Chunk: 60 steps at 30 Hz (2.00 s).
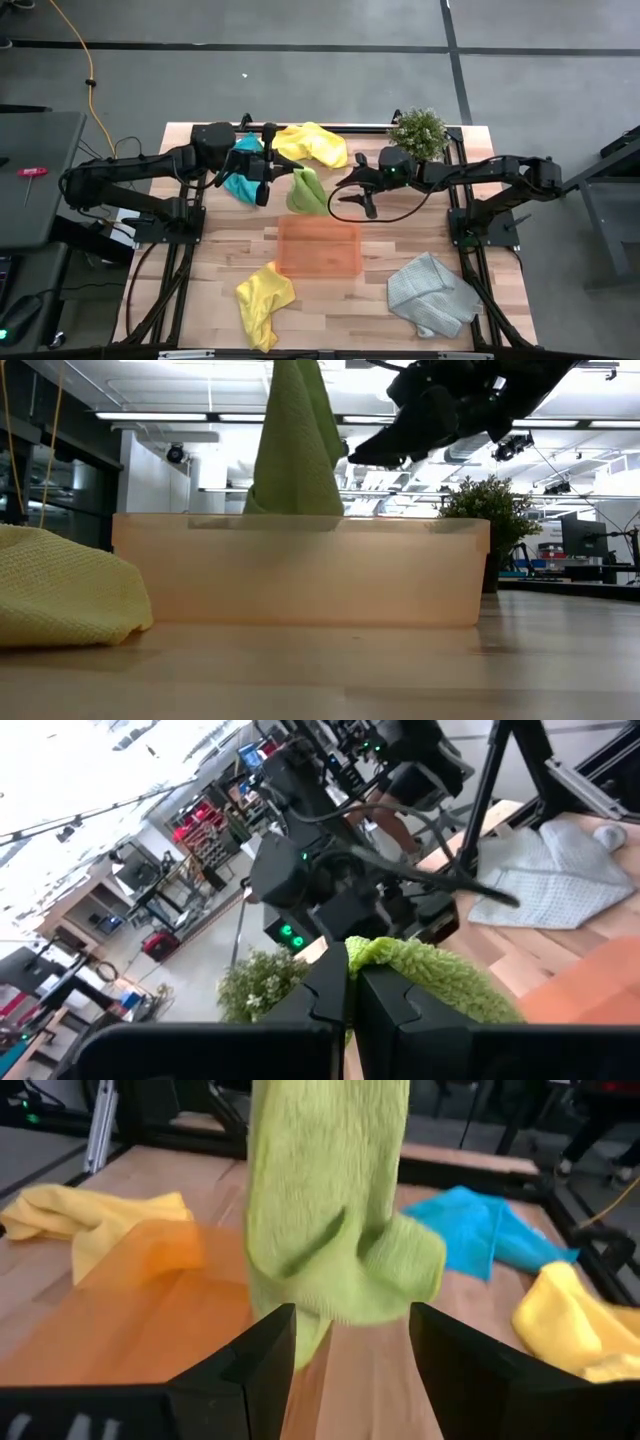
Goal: Fold microfiber towels
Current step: Fold the green towel
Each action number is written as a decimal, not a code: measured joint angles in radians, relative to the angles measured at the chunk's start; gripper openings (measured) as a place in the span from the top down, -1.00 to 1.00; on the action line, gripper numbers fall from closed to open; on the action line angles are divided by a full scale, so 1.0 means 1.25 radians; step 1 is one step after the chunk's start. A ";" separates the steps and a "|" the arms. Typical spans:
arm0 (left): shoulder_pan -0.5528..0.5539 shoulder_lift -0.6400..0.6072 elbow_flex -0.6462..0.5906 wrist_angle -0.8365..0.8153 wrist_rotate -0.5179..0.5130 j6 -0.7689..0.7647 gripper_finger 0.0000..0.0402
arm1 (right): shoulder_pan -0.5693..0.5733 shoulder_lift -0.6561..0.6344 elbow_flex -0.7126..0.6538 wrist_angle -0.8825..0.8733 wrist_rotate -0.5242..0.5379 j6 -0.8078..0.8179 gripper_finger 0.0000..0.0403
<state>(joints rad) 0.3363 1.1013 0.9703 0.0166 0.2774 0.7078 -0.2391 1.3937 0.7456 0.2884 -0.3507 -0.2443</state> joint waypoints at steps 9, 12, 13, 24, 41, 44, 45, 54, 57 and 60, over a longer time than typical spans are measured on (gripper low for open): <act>-0.001 0.000 0.000 0.004 0.002 -0.024 1.00 | 0.046 0.039 0.000 0.064 0.007 -0.014 0.06; -0.001 0.000 0.000 0.005 0.002 -0.036 1.00 | 0.057 0.074 0.000 0.091 0.021 -0.019 0.06; -0.001 0.000 0.000 0.005 0.001 -0.039 1.00 | 0.060 0.082 0.000 0.108 0.037 -0.018 0.06; -0.001 0.000 0.000 0.004 0.000 -0.042 1.00 | 0.062 0.089 0.000 0.138 0.015 0.001 0.23; -0.006 0.000 0.000 0.006 -0.142 -0.033 1.00 | 0.036 0.010 0.000 0.072 0.082 -0.004 0.99; -0.006 0.000 0.000 0.003 -0.232 0.023 1.00 | 0.009 -0.063 0.000 0.005 0.146 -0.032 0.99; -0.003 0.000 0.000 0.001 -0.258 0.050 1.00 | -0.001 -0.089 0.001 -0.024 0.164 -0.040 0.99; 0.045 0.008 0.000 0.001 -0.487 0.217 1.00 | -0.071 -0.165 0.186 -0.368 0.348 -0.129 1.00; 0.065 0.016 0.000 -0.014 -0.523 0.237 1.00 | -0.088 -0.151 0.254 -0.435 0.393 -0.152 1.00; 0.076 0.032 0.000 -0.040 -0.545 0.239 1.00 | -0.103 -0.138 0.305 -0.485 0.433 -0.159 1.00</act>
<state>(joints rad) 0.4315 1.1410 0.9707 -0.0340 -0.4044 1.0062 -0.3673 1.2210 1.1264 -0.3182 0.1911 -0.4433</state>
